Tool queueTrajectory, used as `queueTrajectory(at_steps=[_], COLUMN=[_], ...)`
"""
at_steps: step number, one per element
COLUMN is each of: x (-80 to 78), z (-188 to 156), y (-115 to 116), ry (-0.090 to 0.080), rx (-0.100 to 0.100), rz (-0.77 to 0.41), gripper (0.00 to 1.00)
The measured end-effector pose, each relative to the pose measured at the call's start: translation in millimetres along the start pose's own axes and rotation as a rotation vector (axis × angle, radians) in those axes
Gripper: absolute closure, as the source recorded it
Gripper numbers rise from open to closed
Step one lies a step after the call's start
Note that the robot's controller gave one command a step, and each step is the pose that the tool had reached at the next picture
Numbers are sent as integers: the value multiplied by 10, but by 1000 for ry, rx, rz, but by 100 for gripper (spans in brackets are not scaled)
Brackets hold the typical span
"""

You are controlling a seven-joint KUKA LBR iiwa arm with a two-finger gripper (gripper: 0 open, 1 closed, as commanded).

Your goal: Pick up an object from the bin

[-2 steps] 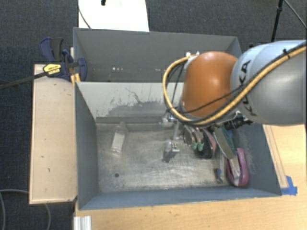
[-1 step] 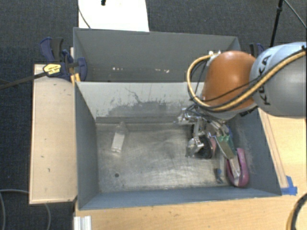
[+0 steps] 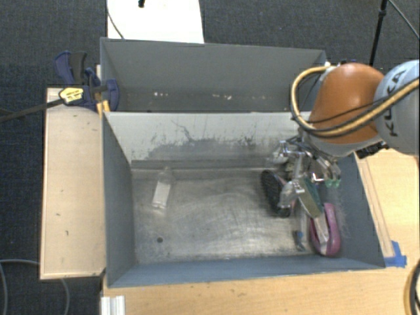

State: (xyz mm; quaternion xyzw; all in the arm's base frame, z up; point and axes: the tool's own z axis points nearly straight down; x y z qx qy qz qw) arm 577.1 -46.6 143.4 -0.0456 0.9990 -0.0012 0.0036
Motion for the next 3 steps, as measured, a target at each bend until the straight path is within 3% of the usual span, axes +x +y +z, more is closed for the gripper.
queueTrajectory(at_steps=[1, 2, 3], x=[-147, -148, 254], z=[628, 640, -739], y=[-65, -75, -468], ry=[11, 7, -2], rx=[-23, -20, -1], rz=[-298, -294, -606], gripper=[0, 100, 100])
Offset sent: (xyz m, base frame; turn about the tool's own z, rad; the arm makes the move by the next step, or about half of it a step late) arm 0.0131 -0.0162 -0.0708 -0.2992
